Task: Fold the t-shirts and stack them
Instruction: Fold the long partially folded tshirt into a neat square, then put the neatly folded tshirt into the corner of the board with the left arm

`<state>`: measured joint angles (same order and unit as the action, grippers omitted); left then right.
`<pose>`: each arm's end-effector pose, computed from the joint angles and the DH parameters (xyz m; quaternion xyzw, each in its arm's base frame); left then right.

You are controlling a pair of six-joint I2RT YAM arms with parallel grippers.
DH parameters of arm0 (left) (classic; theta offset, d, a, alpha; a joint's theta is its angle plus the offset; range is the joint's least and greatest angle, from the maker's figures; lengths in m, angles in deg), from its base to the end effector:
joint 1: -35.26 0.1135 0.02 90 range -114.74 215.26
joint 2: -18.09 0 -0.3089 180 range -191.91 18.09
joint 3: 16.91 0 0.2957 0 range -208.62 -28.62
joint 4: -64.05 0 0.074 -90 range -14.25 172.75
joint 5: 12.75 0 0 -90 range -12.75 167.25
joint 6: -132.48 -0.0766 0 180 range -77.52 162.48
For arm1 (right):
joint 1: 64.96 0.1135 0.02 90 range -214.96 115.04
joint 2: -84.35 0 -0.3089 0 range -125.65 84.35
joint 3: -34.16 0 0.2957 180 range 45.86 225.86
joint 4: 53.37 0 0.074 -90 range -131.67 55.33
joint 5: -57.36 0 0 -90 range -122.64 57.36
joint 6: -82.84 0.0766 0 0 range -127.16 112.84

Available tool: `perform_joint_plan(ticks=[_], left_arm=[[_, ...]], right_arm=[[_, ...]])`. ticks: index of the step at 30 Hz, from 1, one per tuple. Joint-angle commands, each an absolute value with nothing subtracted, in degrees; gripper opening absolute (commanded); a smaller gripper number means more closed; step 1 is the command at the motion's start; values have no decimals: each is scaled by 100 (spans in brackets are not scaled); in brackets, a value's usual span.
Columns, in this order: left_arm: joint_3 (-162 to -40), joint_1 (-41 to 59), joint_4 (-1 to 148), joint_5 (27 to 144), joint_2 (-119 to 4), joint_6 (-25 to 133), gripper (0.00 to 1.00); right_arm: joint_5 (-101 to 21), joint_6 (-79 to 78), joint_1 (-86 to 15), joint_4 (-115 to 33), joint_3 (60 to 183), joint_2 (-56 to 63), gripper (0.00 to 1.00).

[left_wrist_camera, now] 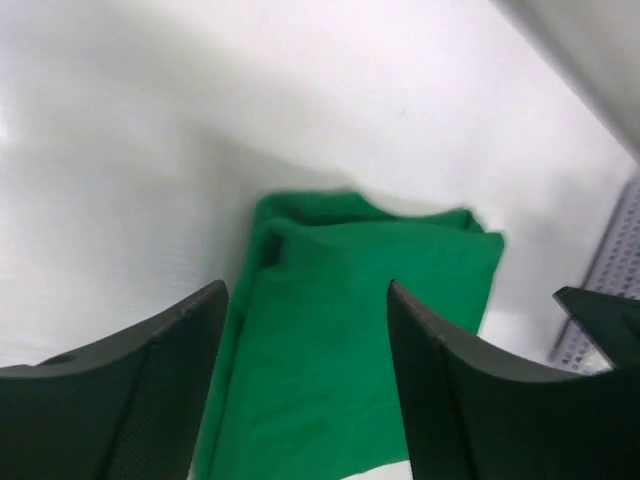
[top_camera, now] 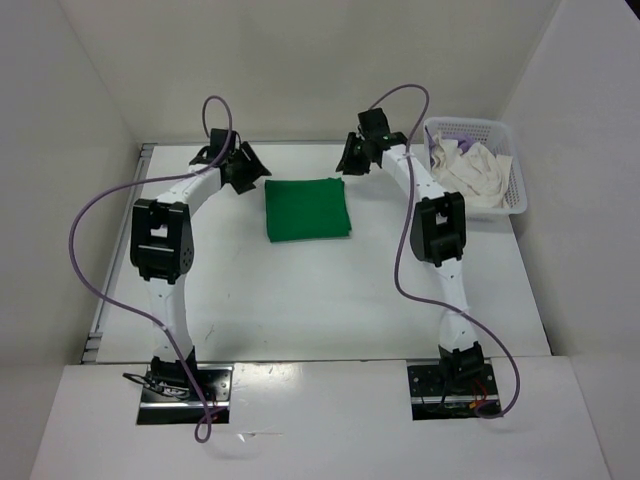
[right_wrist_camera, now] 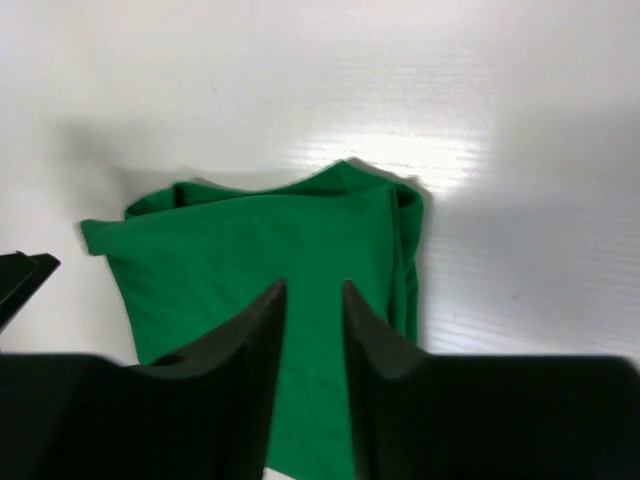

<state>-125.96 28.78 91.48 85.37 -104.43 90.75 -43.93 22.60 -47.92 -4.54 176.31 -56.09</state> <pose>0.5819 -0.0770 0.2070 -0.2961 0.8581 -0.2478 0.3384 0.6220 0.2063 0.2098 0.0669 0.9246 0.2285 0.2975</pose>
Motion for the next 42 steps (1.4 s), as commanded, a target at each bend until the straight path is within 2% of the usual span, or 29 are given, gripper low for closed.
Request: perform_joint_plan(ticks=[1,3,6,7,9,11,12,14,16,19,20,22,23,26,27,30,31,35,42], left_arm=[[-13048,2929,8788,8340,-10013,8986,74],[-12752,2929,8736,8393,-9776,8898,75],[-12145,2762,8551,8455,-9390,8696,73],[-11943,2701,8499,8455,-9336,8626,73],[-11433,2648,8550,8516,-9274,8511,73],[-11046,2648,8420,8516,-9204,8389,75],[-10836,2648,8419,8516,-9256,8275,75],[-10781,2648,8419,8638,-9413,8221,75],[-10781,2648,8314,8910,-9730,8142,75],[-10904,2648,8314,9464,-10178,8080,74],[-10904,2648,8261,9518,-10310,8080,74],[-10904,2648,8112,9570,-10364,8080,68],[-10904,2648,7990,9675,-10477,8133,62],[-11158,2542,7788,9982,-10696,8273,45],[-11237,2412,7734,10036,-10758,8274,34],[-11659,2322,7734,10037,-10944,8501,19],[-11712,2322,7655,10037,-11005,8589,9],[-12342,2559,7645,9984,-11005,8810,1],[-13644,3771,8111,9651,-10952,8810,0]], right_arm=[[-4257,2246,-4852,-203,18077,-5312,38],[-4204,2167,-4852,-151,17920,-5118,43],[-4204,2053,-4852,-518,16947,-4425,45],[-4317,2053,-4852,-763,16639,-4240,29],[-4590,2053,-4852,-940,15751,-3713,14],[-4591,2053,-4800,-1255,14806,-3057,0],[-4591,2122,-4800,-1397,14477,-2808,0],[-4643,2184,-4747,-1582,13662,-2368,0],[-4644,2185,-4747,-1583,13028,-1788,4],[-4705,2185,-4747,-1583,12298,-1085,14],[-4705,2185,-4747,-1531,12120,-918,24],[-4767,2263,-4747,-1530,11647,-452,30],[-4819,2342,-4747,-1530,11487,-320,35],[-4881,2484,-4747,-1592,10977,94,36],[-4942,2562,-4747,-1644,10828,147,36],[-4942,2563,-4747,-1592,10826,287,36],[-4942,2563,-4747,-1531,10826,349,36],[-4942,2563,-4747,-1407,10941,411,36],[-4995,2457,-4747,-1232,10888,525,36]])
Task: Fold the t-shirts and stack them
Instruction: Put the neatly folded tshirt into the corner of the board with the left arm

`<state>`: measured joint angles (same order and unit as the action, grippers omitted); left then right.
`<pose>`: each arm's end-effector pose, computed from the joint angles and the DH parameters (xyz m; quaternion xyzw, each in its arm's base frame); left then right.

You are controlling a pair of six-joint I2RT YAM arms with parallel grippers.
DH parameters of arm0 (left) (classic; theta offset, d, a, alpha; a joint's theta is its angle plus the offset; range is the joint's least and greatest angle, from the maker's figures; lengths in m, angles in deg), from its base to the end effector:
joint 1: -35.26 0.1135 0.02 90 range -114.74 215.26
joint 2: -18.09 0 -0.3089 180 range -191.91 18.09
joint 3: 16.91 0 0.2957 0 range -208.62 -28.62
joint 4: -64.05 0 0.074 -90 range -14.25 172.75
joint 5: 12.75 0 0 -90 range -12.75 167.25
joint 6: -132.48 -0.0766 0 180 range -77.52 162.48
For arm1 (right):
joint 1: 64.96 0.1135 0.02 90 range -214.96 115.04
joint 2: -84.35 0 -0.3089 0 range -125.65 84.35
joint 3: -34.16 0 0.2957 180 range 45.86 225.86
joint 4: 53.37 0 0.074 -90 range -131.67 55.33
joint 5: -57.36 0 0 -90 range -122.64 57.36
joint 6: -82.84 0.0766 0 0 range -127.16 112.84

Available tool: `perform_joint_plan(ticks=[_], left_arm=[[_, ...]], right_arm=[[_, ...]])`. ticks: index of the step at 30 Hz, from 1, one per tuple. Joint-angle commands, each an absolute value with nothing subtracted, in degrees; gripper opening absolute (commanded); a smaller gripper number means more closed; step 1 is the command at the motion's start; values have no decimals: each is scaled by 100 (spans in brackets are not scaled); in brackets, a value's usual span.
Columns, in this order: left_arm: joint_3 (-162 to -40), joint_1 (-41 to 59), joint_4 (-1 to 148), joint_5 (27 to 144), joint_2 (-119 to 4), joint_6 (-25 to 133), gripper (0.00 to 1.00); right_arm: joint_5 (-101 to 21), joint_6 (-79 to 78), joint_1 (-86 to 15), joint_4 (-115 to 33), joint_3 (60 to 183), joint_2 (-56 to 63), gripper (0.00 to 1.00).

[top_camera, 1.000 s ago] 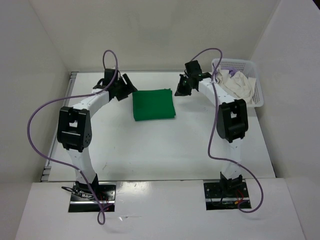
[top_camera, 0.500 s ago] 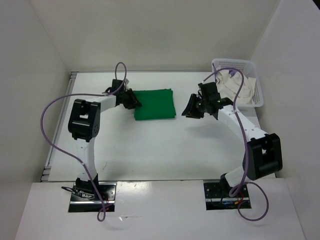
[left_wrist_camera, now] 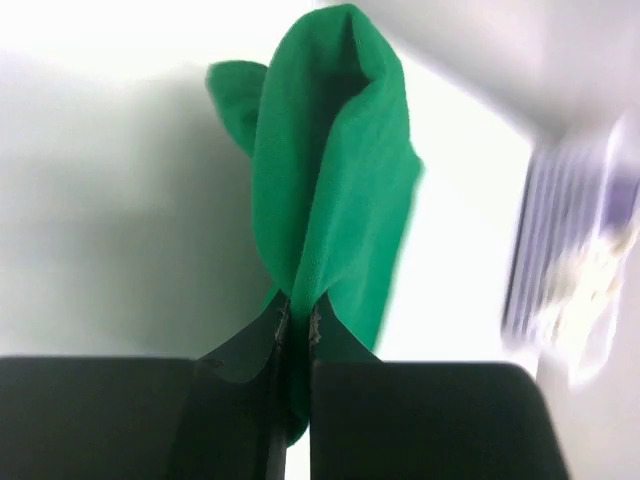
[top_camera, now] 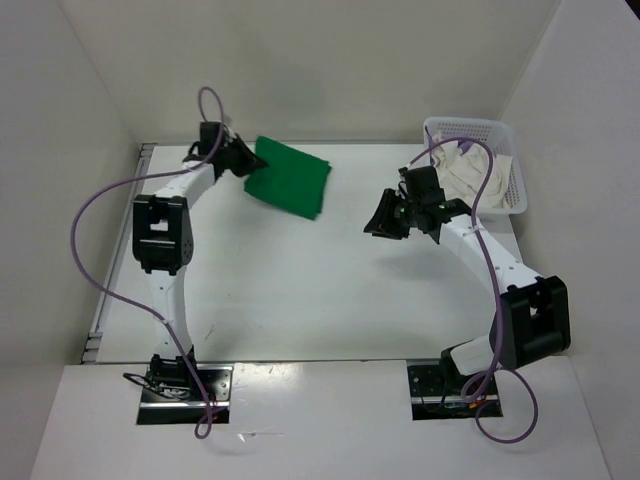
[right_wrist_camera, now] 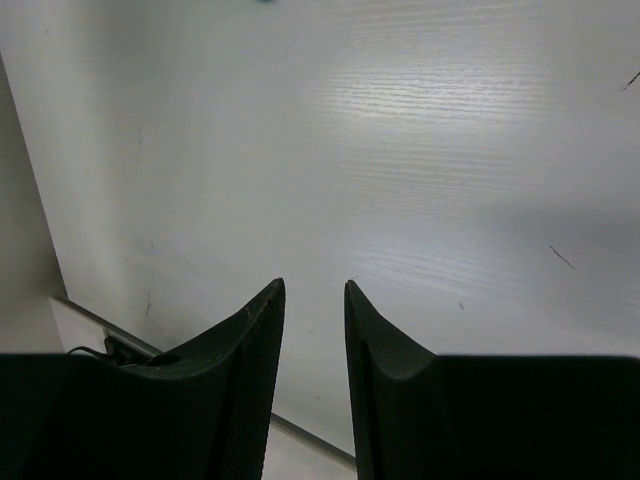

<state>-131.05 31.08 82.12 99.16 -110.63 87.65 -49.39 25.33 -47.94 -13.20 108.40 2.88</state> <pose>0.6178 -0.0738 0.2018 -0.2162 0.8388 -0.3482 0.3585 0.3447 0.1286 0.2733 0.0716 0.9205 0.2737 0.2695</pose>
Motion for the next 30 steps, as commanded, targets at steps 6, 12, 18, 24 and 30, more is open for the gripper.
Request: perform_joint_plan(ticks=[6,12,18,24,30], left_arm=[[-13340,5010,8059,9299,-10751,8810,0],[-11662,5767,7593,8616,-9899,8933,54],[-10764,5891,7383,8077,-8678,9038,86],[-9824,5943,7356,7901,-7712,9302,86],[-9374,5076,7617,8559,-7095,8759,54]], right_arm=[[-5117,2299,-4747,-1108,10949,525,36],[-5267,2299,-4747,-1108,10949,525,36],[-5320,2246,-4747,-1161,10782,525,40],[-5259,2193,-4747,-1214,10721,525,41],[-4960,2325,-4747,-1319,10720,341,28]])
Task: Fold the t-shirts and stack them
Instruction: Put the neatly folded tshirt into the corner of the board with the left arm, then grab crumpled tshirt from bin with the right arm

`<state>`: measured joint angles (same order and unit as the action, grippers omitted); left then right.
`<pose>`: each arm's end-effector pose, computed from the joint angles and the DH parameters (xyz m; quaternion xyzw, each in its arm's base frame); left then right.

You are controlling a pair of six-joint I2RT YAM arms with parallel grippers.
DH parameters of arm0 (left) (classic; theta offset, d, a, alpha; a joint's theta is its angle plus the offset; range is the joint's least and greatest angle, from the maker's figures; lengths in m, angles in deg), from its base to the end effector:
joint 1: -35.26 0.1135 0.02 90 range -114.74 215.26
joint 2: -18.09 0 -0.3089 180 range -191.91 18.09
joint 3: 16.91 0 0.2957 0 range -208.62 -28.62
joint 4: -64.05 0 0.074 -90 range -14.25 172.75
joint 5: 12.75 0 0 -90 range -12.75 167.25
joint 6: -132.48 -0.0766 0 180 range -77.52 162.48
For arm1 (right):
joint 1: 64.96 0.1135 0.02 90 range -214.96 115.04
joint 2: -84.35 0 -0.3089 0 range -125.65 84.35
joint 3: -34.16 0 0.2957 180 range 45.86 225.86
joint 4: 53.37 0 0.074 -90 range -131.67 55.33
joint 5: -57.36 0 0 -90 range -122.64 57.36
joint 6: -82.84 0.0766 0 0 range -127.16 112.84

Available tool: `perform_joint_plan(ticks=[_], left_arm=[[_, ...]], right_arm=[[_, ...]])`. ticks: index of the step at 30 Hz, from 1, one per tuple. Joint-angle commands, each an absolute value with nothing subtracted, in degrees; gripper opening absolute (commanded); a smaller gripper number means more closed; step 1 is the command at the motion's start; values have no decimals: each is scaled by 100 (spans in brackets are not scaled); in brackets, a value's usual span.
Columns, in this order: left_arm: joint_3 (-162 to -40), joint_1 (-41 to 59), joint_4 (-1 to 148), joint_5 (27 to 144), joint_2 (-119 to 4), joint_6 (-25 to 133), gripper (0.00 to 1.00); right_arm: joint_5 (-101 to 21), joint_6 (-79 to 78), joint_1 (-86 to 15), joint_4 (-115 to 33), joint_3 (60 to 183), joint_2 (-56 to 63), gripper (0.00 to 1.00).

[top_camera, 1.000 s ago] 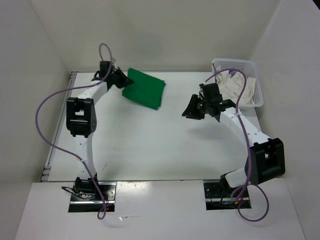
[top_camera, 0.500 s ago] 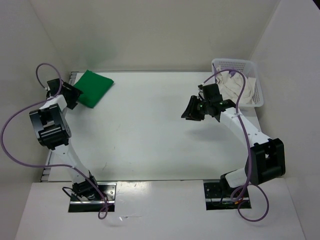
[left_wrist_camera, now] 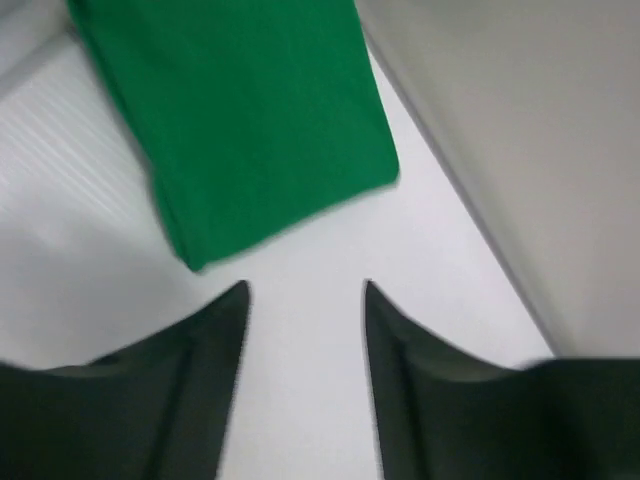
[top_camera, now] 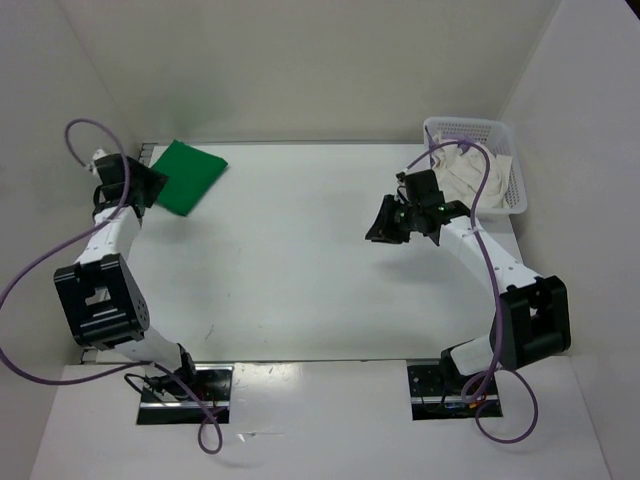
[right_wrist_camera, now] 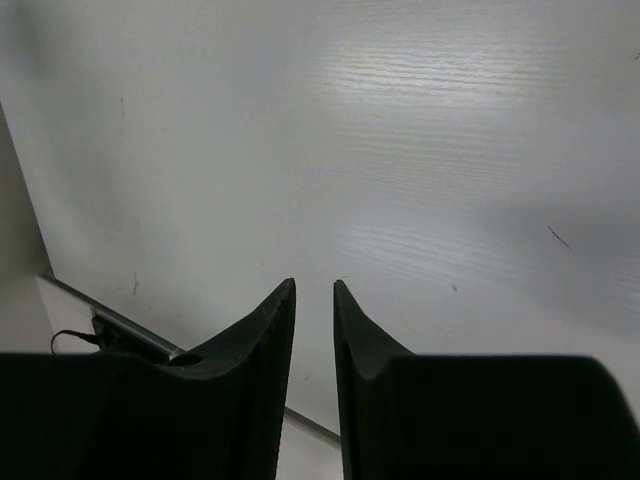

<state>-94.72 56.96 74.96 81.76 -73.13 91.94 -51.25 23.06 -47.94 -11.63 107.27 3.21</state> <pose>0.4215 0.1612 0.2918 -0.4711 0.6952 -0.1621 0.5181 0.3370 0.1287 0.2655 0.0513 0.9269 0.2751 0.2501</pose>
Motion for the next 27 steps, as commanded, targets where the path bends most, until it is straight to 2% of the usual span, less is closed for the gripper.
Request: perform_joint_plan(ticks=[1,3,4,7,11,15,20,22,23,27], left_arm=[[-9435,4812,7776,8621,-7094,8348,49],[-9602,3884,8450,8674,-7094,7968,23],[-9760,3556,8672,8674,-7172,7696,16],[-9761,2395,9270,9155,-7173,7623,16],[-8824,1481,8667,10825,-6894,8970,16],[-7987,260,8059,10662,-6584,10091,14],[-8020,265,8497,10546,-6576,10130,14],[-7969,266,8202,10441,-6305,10128,19],[-7968,335,8104,10371,-6190,10076,34],[-7898,398,7787,10300,-5855,9839,53]], right_arm=[[-4960,2325,-4747,-1319,10790,341,26],[-4620,2448,-4694,-1381,10905,280,19],[-4617,2448,-4625,-1381,11019,279,19],[-4380,2676,-4545,-1381,11177,279,17],[-4791,3149,-4484,-1502,11162,419,3],[-4715,4309,-3843,-2415,10328,981,0],[-4318,5417,-3026,-2620,9903,1202,0],[-4257,5603,-2718,-2690,9781,1080,0],[-4309,5604,-2717,-2690,9780,905,0],[-3994,5455,-2420,-2576,10394,622,19]])
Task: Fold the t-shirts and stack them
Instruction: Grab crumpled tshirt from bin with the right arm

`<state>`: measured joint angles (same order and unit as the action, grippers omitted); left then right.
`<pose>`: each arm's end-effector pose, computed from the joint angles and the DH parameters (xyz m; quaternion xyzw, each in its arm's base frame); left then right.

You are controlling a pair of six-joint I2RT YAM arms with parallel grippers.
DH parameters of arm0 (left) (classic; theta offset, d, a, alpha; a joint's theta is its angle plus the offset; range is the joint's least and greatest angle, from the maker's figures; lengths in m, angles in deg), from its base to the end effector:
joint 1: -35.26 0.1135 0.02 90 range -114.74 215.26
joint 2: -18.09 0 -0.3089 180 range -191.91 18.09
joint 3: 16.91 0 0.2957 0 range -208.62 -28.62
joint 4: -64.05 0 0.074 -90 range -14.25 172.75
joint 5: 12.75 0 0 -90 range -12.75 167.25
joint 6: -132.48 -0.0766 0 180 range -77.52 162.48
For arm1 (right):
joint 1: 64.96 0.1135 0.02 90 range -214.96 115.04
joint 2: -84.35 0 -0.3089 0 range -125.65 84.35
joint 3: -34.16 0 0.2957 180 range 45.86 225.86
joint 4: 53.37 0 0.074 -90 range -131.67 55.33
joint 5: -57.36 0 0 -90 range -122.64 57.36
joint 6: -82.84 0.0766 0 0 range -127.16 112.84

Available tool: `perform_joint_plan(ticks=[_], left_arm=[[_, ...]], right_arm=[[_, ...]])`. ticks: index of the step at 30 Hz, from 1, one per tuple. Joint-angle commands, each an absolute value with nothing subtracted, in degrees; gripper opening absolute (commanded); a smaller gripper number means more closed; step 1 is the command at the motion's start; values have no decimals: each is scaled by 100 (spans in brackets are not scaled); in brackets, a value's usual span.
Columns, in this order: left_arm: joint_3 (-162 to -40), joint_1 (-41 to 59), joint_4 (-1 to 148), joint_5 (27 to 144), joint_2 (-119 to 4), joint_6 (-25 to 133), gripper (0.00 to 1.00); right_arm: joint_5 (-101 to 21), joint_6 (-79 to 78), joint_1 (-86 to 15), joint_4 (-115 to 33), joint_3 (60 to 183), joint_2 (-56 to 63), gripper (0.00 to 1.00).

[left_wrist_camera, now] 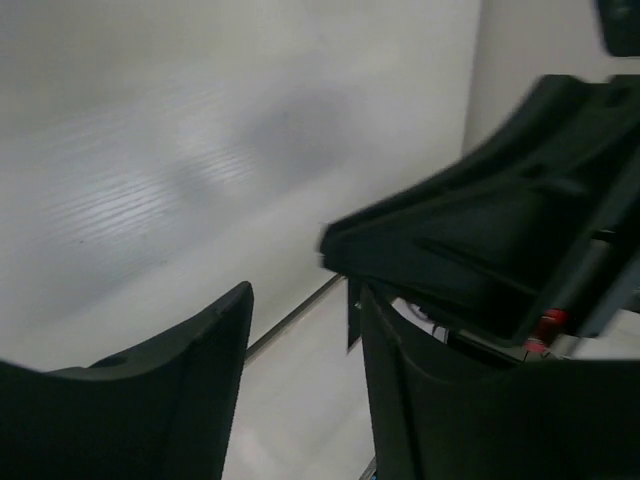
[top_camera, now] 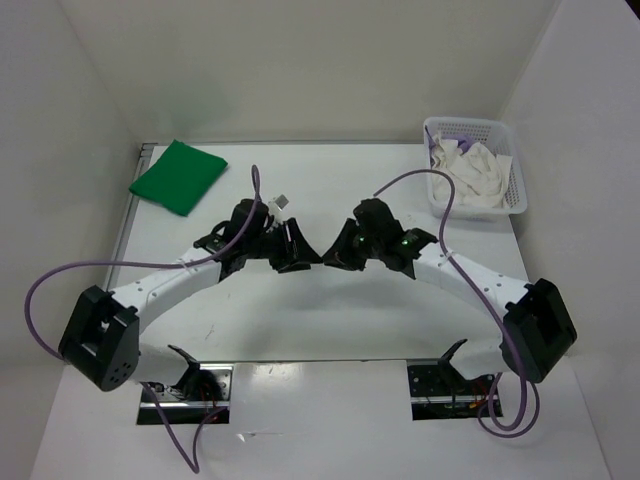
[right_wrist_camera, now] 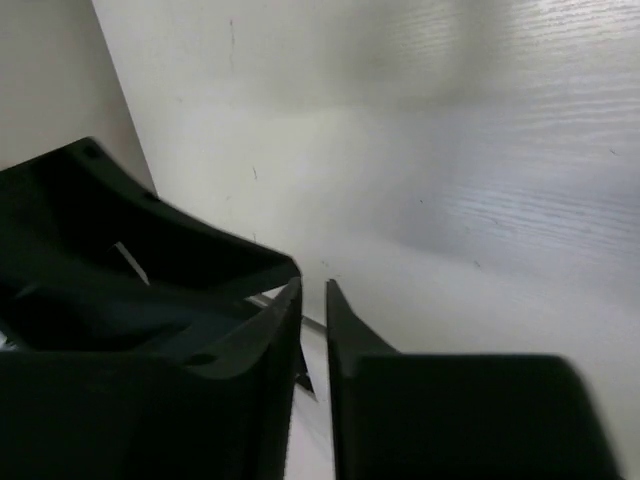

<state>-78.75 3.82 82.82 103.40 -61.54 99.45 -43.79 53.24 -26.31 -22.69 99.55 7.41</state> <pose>0.2901 -0.2169 0.2420 -0.0930 0.8710 -0.4502 0.1731 0.2644 0.2304 0.2550 0.1331 0.9011 0.3642 0.1940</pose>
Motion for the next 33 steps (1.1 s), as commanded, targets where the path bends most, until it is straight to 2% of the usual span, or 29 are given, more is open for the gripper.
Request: perform_joint_plan(ticks=[1,3,6,7,9,10,11,13,15,17,18,19,20,21,22,23,24,30,33], left_arm=[[-7898,537,7734,10353,-5855,9786,56],[-7951,652,7673,10606,-6038,9733,58],[-7793,915,7471,10861,-6039,9733,60],[-7740,1047,7470,10863,-5987,9733,47],[-7652,1126,7321,10811,-5829,9654,22],[-7591,1127,7320,10758,-5768,9584,16],[-7590,1188,7320,10696,-5654,9522,8],[-7590,1189,7443,10608,-5600,9329,6],[-7756,1302,7741,10546,-5600,9058,15],[-7810,1364,7900,10660,-5600,8890,30],[-7810,1364,7901,10739,-5600,8889,45],[-7740,1364,7901,10809,-5600,8819,54],[-7661,1417,7796,10923,-5600,8819,62],[-7661,1417,7795,10924,-5600,8819,69],[-7582,1417,7795,10985,-5600,8819,87],[-7582,1417,7873,10986,-5600,8766,94],[-7582,1417,7874,10986,-5652,8766,99],[-7582,1417,8111,10872,-5653,8713,99],[-7582,1417,8164,10872,-5653,8713,99]], right_arm=[[-3932,5367,-2331,-2576,10517,561,25],[-3800,5165,-2190,-2506,10922,280,29],[-3879,4989,-2137,-2672,11055,156,29],[-3879,4867,-2137,-2969,10959,260,26],[-3608,4551,-2573,-2929,11063,253,9],[-3441,4410,-2820,-2266,11525,114,0],[-3091,4252,-3109,-1842,11834,-297,0],[-2843,3619,-4076,-1199,12675,-729,0],[-2395,3259,-4709,-862,13022,-1126,3],[-2166,2950,-5500,-653,13636,-1407,11],[-2026,2880,-5694,-651,14083,-1643,16],[-1876,2731,-5949,-651,14244,-1750,23],[-1701,2730,-6055,-651,14419,-1873,34],[-1516,2669,-6170,-651,14804,-2187,39],[-1419,2668,-6380,-599,14973,-2347,44],[-1357,2668,-6477,-598,15218,-2488,51],[-1417,2668,-6583,-598,15343,-2768,54],[-1804,2774,-7155,-756,16283,-3604,63],[-2041,2703,-7208,-443,17099,-4307,64]])
